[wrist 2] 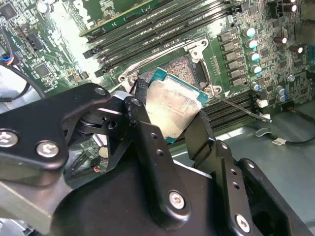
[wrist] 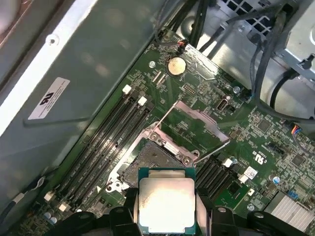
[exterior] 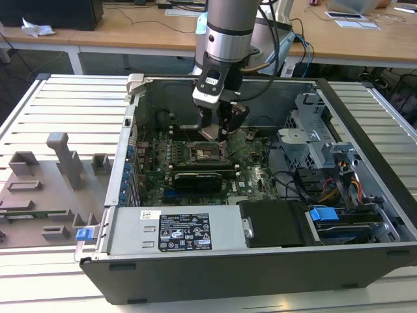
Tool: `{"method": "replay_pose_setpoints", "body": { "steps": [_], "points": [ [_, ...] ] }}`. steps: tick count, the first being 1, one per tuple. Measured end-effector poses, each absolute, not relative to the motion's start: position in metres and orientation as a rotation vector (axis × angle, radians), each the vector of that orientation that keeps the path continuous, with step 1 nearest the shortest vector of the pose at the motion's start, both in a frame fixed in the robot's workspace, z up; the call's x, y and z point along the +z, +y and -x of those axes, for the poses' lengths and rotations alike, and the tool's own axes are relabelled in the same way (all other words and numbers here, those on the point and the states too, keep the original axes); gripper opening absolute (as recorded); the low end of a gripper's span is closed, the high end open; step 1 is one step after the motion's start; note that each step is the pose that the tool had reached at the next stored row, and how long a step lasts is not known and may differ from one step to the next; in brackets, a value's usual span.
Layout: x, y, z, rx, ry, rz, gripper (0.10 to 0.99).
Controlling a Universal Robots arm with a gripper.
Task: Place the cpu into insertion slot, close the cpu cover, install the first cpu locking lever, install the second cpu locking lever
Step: 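Place the cpu into insertion slot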
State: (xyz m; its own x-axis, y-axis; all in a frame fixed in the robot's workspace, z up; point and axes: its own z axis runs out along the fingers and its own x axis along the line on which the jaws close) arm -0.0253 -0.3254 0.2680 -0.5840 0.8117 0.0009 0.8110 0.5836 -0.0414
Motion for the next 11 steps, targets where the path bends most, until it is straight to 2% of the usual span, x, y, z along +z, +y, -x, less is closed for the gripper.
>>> {"method": "replay_pose_setpoints", "body": {
  "steps": [11],
  "points": [
    [0.2678,-0.3254,0.0253,0.064,-2.651,1.649,0.545]
  ]
}}
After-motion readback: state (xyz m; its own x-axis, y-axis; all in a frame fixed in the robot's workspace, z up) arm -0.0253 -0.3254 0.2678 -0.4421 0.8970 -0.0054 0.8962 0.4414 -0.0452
